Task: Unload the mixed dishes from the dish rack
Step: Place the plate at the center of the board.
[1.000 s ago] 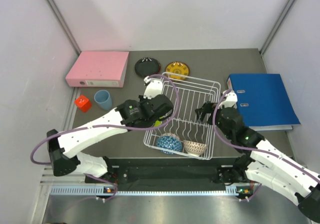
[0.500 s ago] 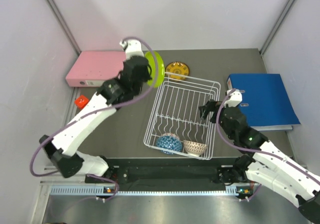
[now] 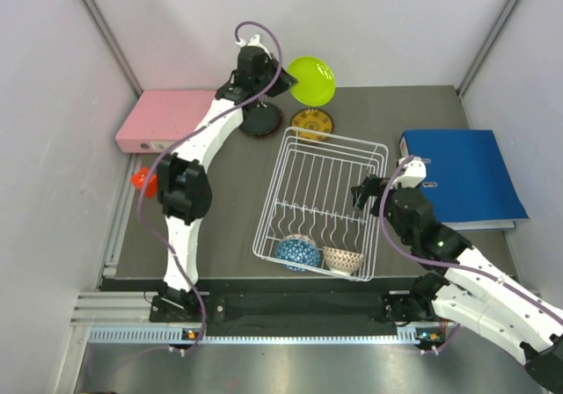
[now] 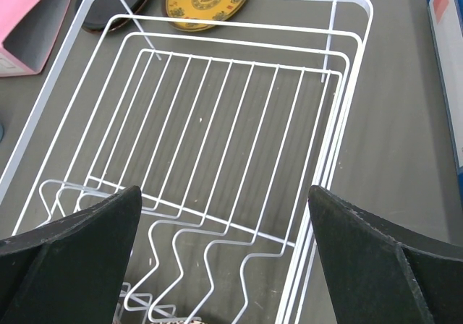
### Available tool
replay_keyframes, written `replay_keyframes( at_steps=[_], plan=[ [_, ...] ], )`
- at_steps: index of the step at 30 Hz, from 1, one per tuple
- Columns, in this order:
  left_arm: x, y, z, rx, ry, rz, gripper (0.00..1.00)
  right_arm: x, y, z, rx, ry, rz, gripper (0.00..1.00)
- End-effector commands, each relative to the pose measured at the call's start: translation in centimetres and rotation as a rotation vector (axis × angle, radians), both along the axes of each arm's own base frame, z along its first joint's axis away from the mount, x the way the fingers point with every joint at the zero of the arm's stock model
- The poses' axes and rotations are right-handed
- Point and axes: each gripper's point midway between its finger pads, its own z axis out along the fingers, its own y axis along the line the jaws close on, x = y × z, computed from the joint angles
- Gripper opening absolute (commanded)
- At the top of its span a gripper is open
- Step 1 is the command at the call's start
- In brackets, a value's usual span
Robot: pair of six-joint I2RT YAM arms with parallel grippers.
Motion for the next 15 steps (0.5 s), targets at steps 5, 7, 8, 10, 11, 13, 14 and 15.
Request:
replay_keyframes(
  at_steps=[5, 7, 8, 10, 11, 13, 14, 15],
  plan=[
    [4.0, -2.9, 0.0, -0.281, -0.046, -0.197, 0.0, 1.0, 0.3, 3.0, 0.039, -0.061, -0.008, 0.98],
    [4.8, -2.7, -2.3, -0.272, -0.014, -0.182, 0.0, 1.1, 0.5, 3.0, 0.039, -0.058, -0.006, 0.98],
    [5.0, -2.6, -3.1, -0.269, -0.002, -0.177, 0.0, 1.1, 0.6, 2.9, 0.039, -0.056, -0.003, 0.98],
    [5.5, -2.4, -4.9, -0.266, 0.025, -0.171, 0.0, 1.3, 0.6, 2.7, 0.036, -0.052, -0.006, 0.98],
    [5.6, -2.4, -5.5, -0.266, 0.034, -0.168, 0.0, 1.3, 0.6, 2.5, 0.033, -0.048, -0.006, 0.98],
    [5.9, -2.5, -6.8, -0.264, 0.054, -0.168, 0.0, 1.3, 0.6, 2.2, 0.028, -0.042, -0.007, 0.98],
    [6.0, -2.6, -7.3, -0.264, 0.06, -0.17, 0.0, 1.3, 0.6, 1.9, 0.026, -0.037, -0.008, 0.98],
    [6.0, -2.6, -7.8, -0.261, 0.071, -0.173, 0.0, 1.3, 0.7, 1.8, 0.025, -0.034, -0.007, 0.98]
  ],
)
